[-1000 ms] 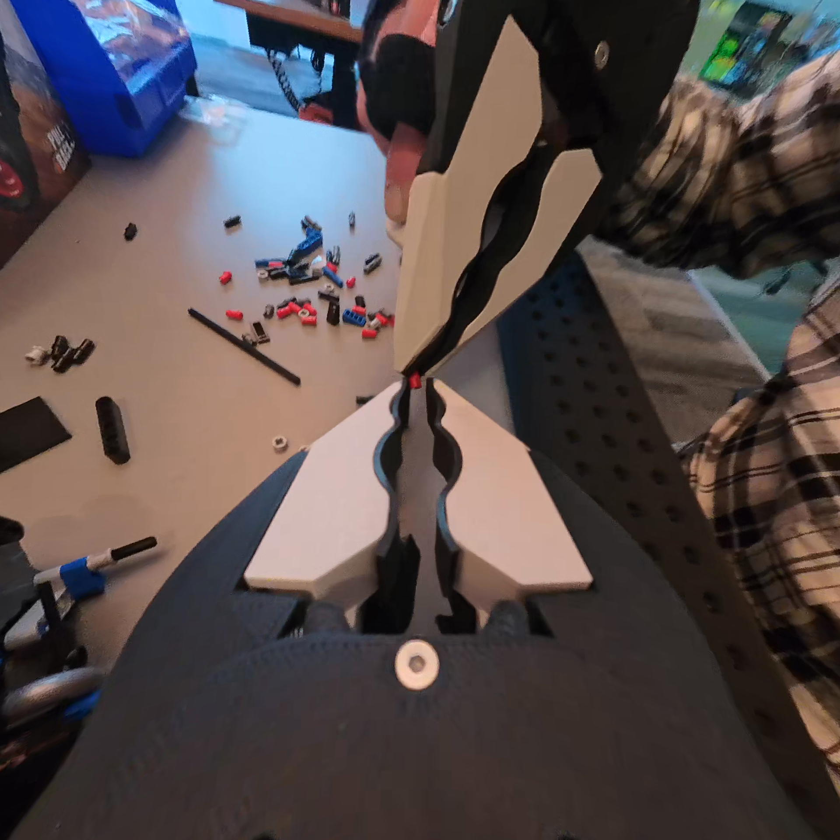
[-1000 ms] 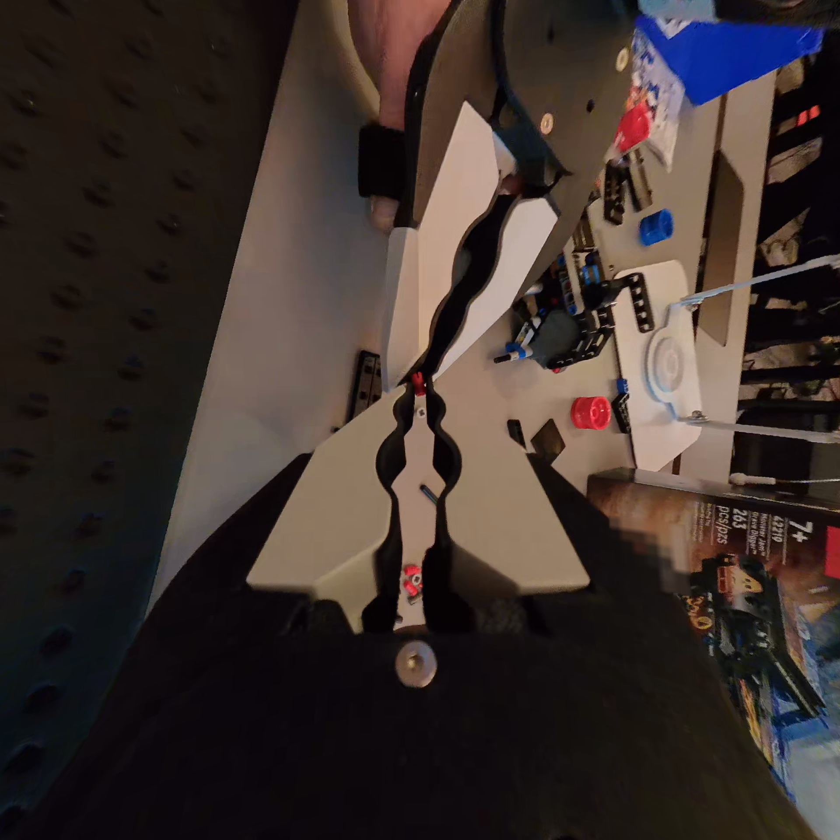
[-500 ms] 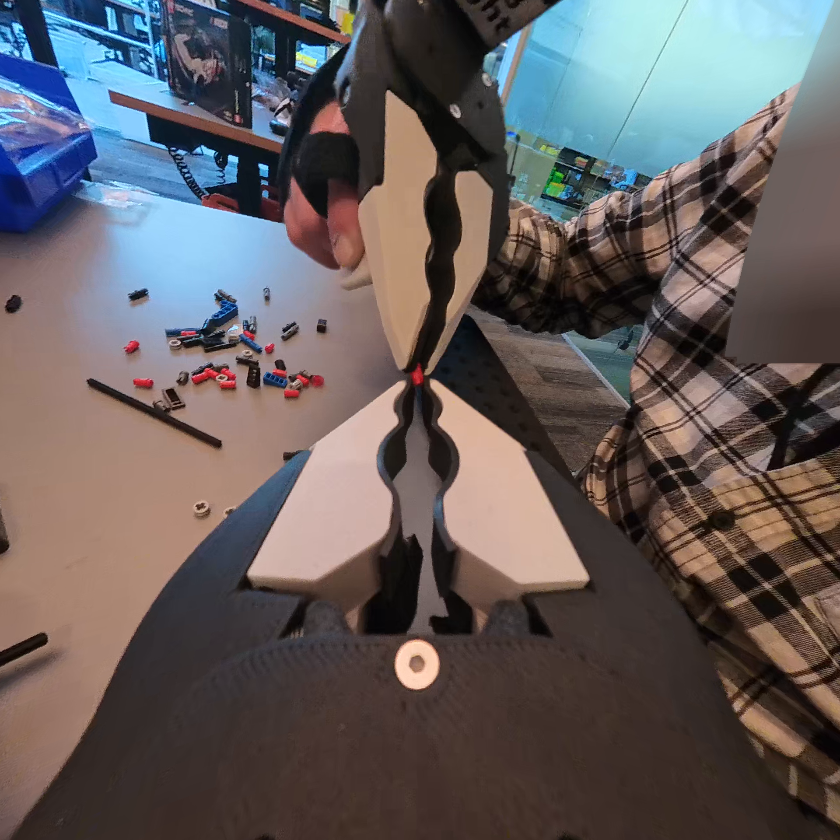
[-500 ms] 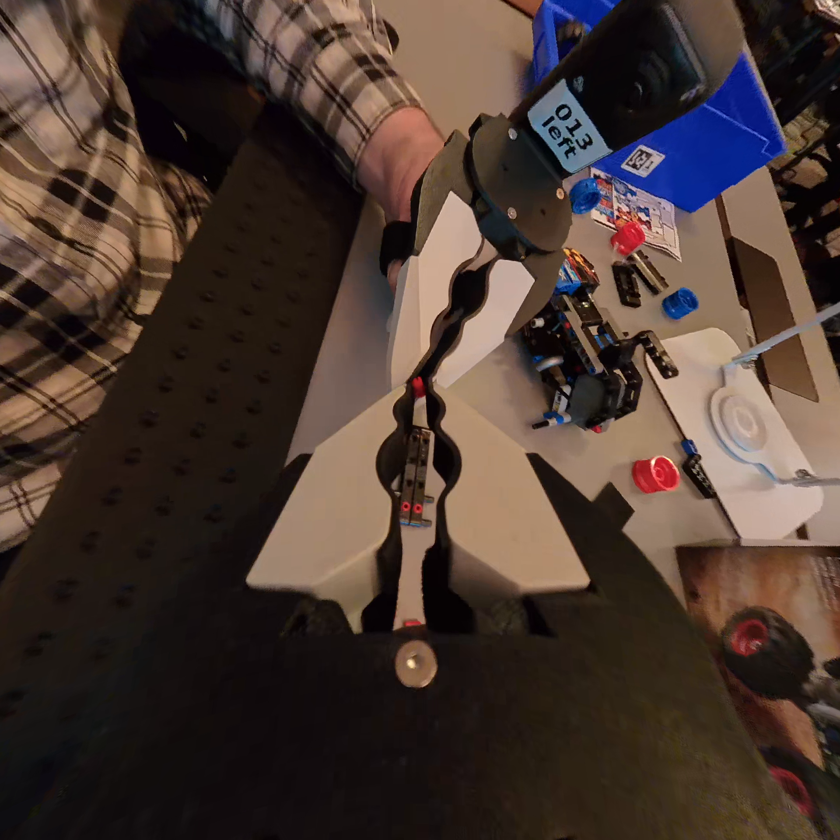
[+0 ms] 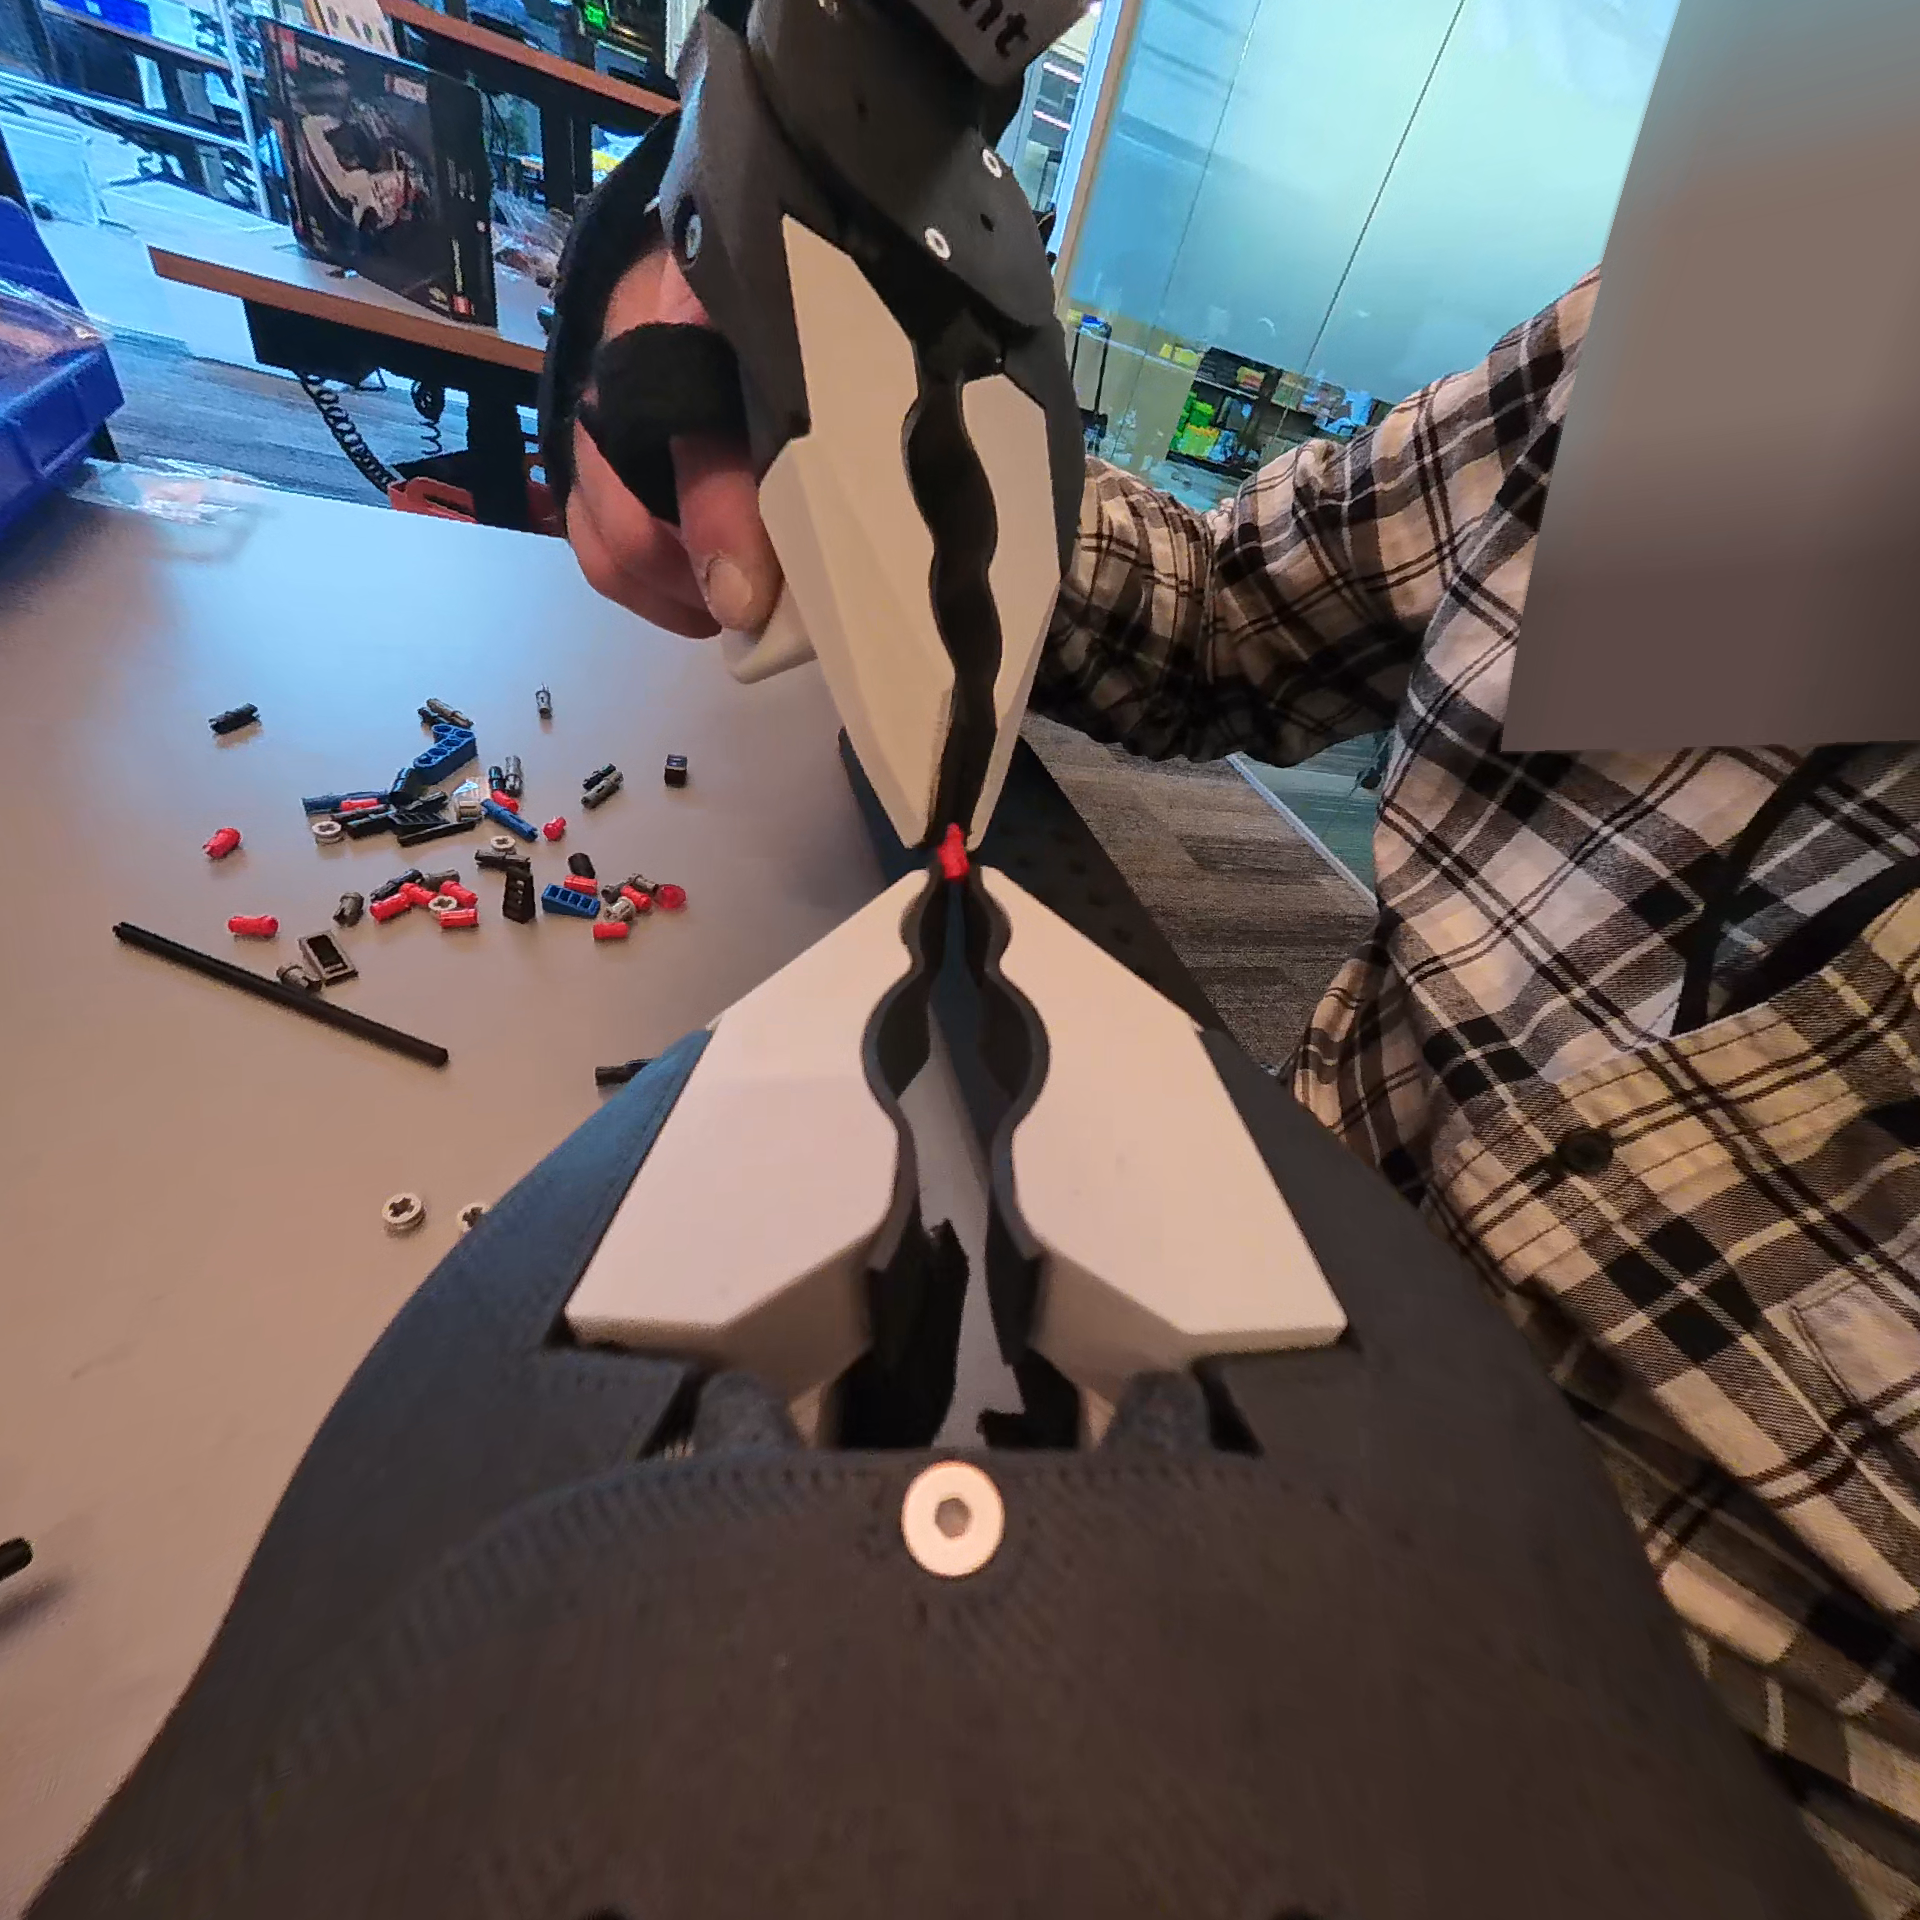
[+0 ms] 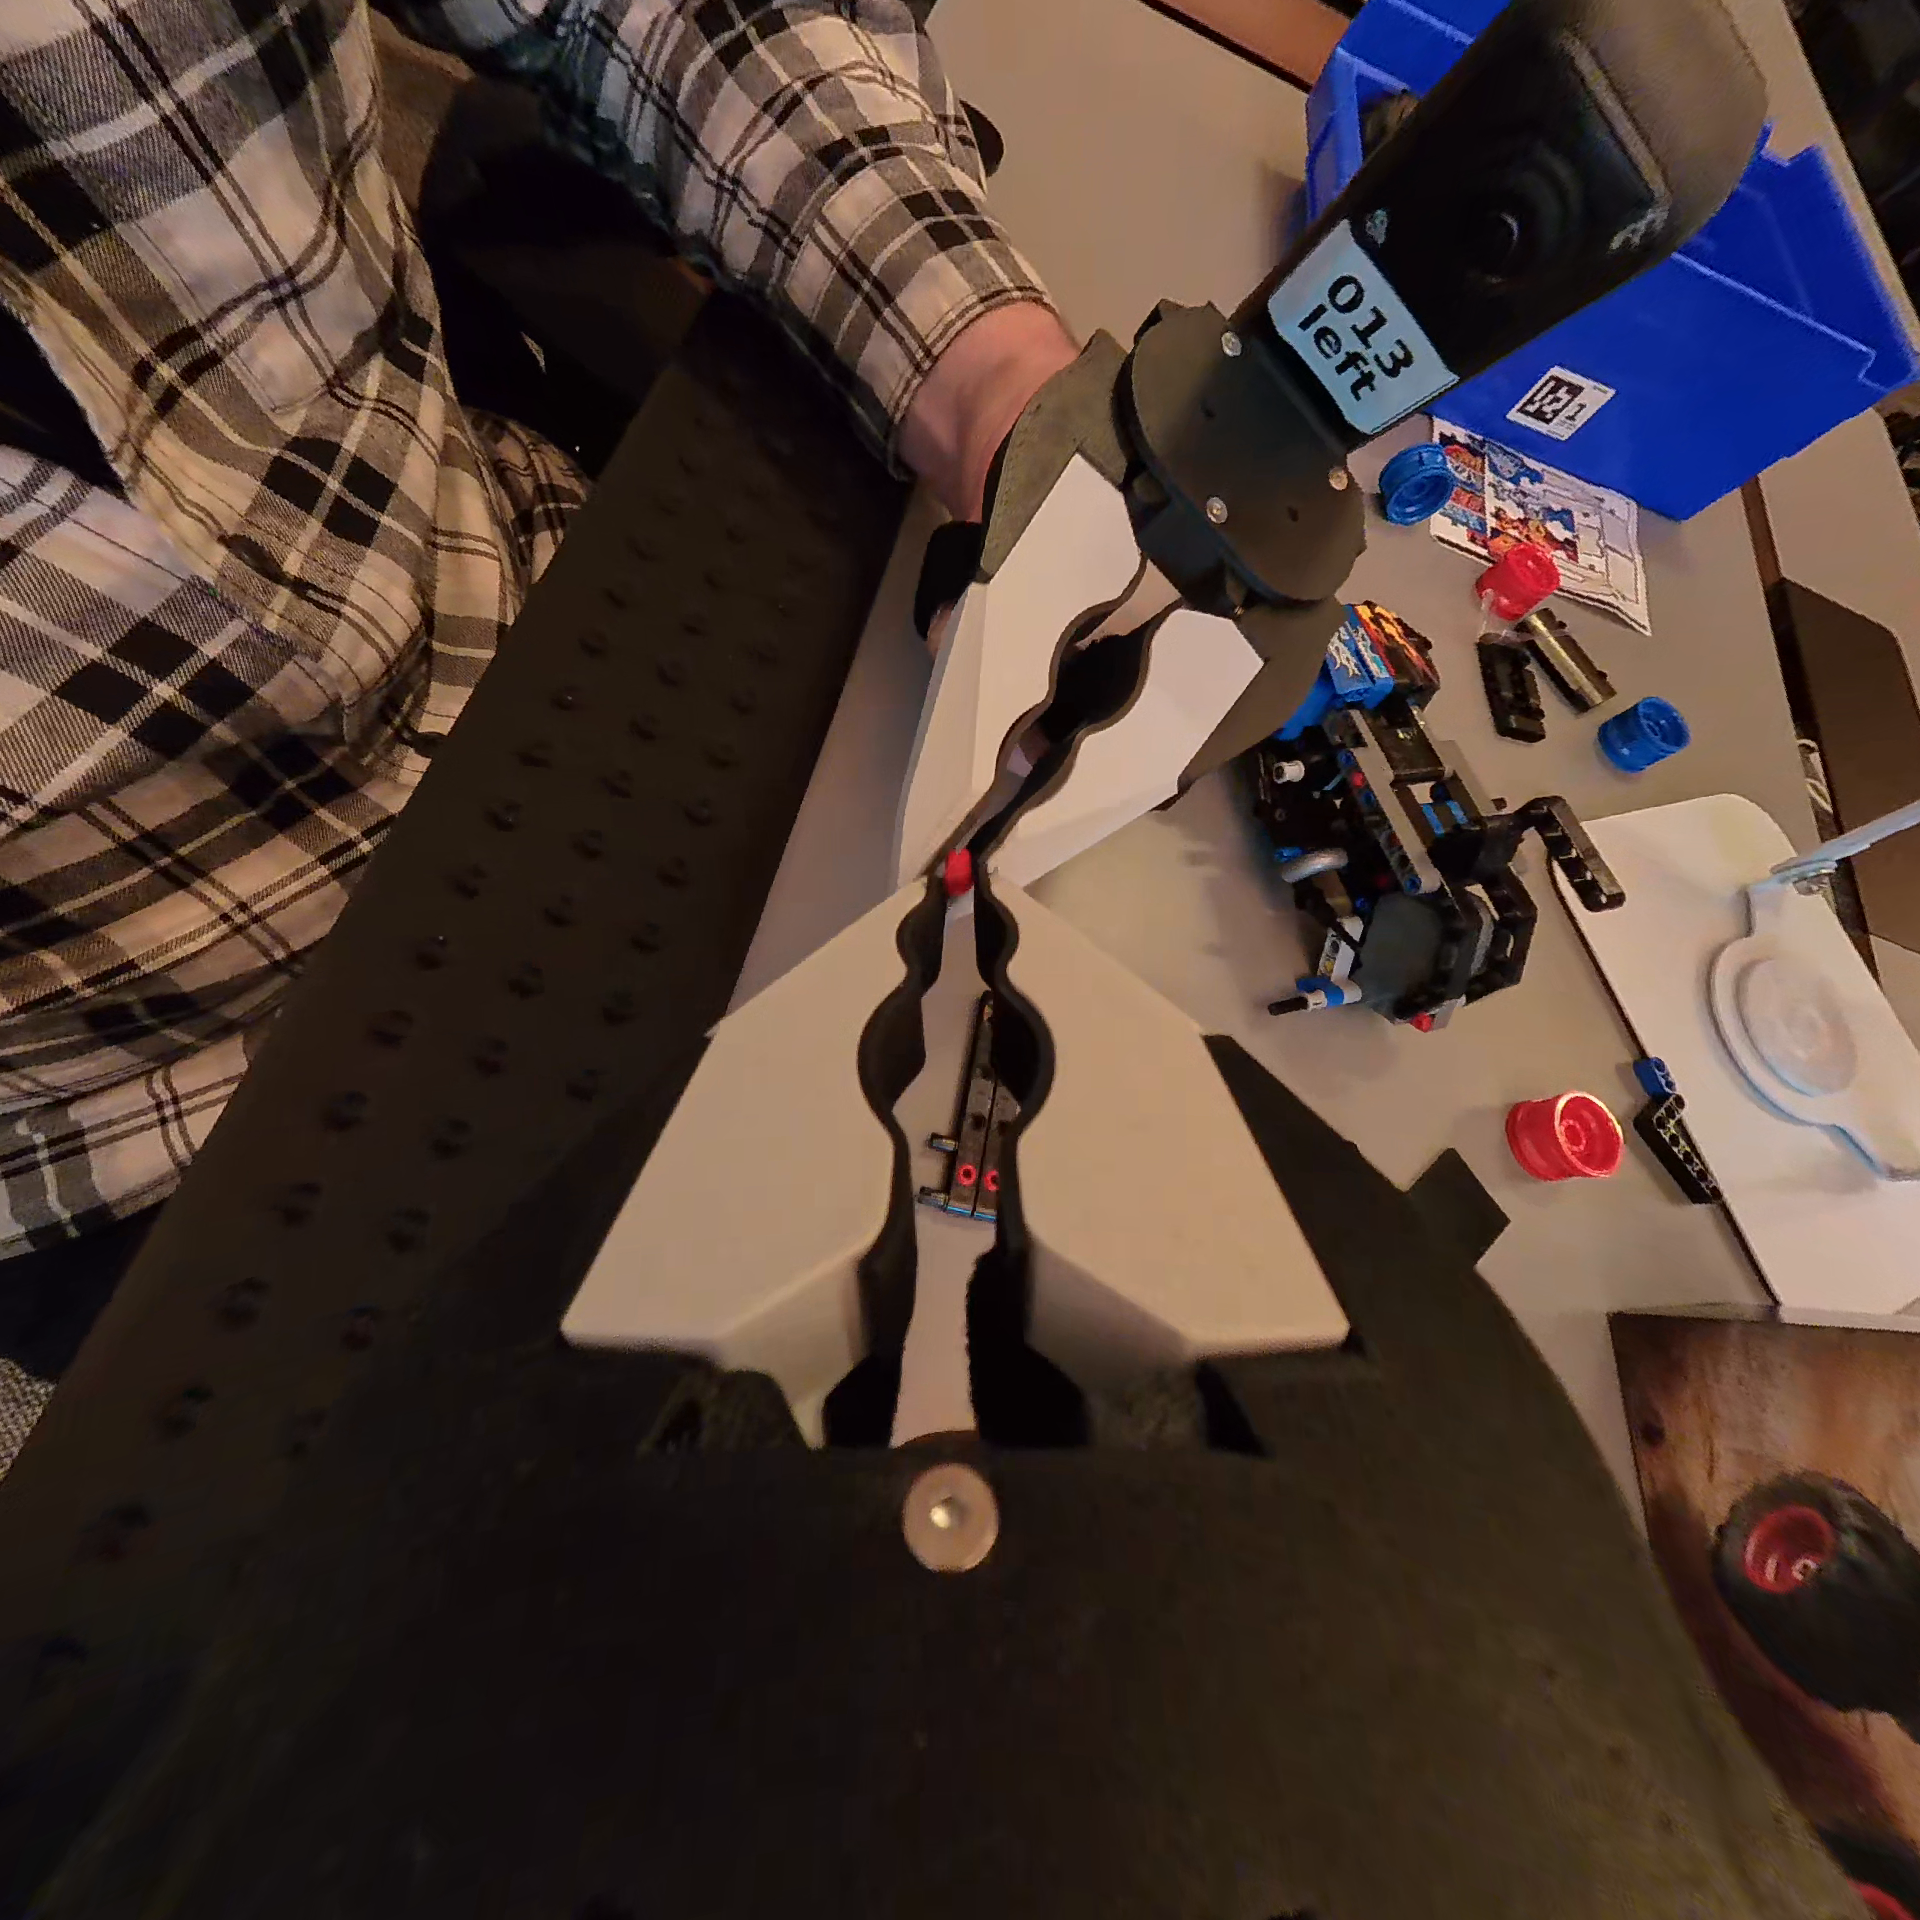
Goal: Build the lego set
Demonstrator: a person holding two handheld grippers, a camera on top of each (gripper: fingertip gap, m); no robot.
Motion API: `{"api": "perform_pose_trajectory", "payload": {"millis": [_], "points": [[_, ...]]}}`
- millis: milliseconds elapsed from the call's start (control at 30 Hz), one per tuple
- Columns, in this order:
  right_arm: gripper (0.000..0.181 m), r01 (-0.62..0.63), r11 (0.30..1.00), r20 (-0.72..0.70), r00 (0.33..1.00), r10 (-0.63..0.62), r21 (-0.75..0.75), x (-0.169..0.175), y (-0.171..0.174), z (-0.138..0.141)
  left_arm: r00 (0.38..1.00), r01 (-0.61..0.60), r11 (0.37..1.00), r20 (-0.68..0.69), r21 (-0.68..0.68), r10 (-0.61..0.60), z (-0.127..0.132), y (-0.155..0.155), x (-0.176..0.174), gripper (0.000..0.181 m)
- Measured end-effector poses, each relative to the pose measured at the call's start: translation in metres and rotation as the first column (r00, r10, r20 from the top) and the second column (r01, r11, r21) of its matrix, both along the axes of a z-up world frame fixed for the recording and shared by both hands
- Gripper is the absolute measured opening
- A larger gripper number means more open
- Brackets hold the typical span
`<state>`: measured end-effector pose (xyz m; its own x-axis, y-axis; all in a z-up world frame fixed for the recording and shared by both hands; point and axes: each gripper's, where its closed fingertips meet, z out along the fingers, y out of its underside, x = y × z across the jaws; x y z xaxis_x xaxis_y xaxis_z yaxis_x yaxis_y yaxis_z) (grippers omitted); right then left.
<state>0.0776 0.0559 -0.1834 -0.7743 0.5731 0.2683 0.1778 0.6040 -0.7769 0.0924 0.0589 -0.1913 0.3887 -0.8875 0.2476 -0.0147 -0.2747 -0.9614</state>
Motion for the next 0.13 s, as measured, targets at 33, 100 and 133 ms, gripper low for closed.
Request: {"api": "perform_pose_trajectory", "payload": {"millis": [33, 100, 133], "points": [[0.003, -0.001, 1.0, 0.001, 1.0, 0.001, 0.004, 0.0003, 0.0001, -0.0008, 1.0, 0.006, 1.0, 0.006, 0.002, -0.006, 0.0009, -0.001, 0.0005, 0.001], [0.001, -0.008, 1.0, 0.002, 1.0, 0.008, 0.006, 0.0015, -0.001, -0.0017, 1.0, 0.015, 1.0, 0.003, 0.001, -0.015, 0.0001, -0.0024, 0.0018, 0.001], [0.001, -0.009, 1.0, 0.003, 1.0, 0.009, 0.008, 0.0019, -0.0011, -0.002, 1.0, 0.017, 1.0, 0.001, -0.002, -0.017, -0.0008, -0.0025, 0.0025, 0.001]]}}
